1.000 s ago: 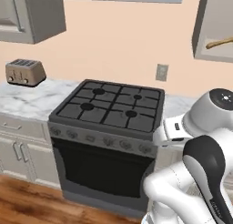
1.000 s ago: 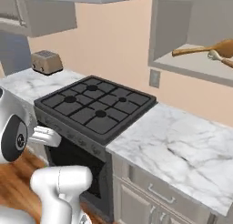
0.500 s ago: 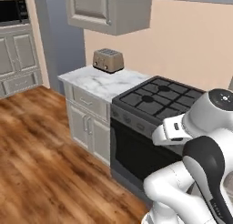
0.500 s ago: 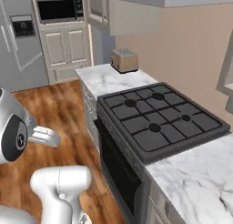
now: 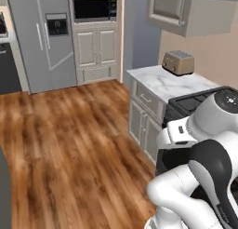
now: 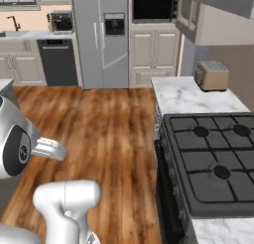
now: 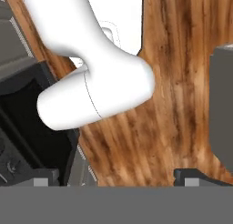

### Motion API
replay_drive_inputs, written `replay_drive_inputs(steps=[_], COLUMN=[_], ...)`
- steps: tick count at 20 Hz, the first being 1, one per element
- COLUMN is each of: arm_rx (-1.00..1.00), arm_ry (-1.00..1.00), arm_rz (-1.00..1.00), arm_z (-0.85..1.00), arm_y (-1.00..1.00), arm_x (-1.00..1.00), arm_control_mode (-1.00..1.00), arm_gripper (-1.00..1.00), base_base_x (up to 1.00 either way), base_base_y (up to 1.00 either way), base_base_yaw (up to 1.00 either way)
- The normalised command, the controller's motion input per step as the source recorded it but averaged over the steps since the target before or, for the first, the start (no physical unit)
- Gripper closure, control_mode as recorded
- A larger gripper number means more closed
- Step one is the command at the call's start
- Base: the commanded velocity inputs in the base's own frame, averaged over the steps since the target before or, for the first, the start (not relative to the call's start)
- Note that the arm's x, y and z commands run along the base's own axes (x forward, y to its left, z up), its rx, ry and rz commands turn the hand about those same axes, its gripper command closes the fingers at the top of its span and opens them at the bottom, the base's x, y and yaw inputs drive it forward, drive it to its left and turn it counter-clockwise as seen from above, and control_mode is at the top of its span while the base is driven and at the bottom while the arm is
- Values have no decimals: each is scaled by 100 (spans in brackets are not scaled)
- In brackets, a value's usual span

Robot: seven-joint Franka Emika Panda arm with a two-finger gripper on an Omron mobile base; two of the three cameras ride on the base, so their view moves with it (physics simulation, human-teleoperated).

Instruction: Organize the utensils by type. Pick up the wooden spoons from the counter and place them in the open cabinet. Then pick up the metallic utensils from the counter and place them in the open drawer.

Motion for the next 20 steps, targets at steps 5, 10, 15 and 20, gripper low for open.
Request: replay_drive_inputs(steps=[5,10,15,20], arm_rx=[0,0,0,0], arm_ry=[0,0,0,0], arm_rz=[0,0,0,0], arm_z=[0,0,0,0], arm_y=[0,0,0,0], arm_x=[0,0,0,0], arm_control_mode=[100,100,100,100], arm_gripper=[-100,-100,-100,-100], base_base_x=[43,86,100,100], base_base_y=[0,0,0,0], base_base_yaw=[46,30,22,21])
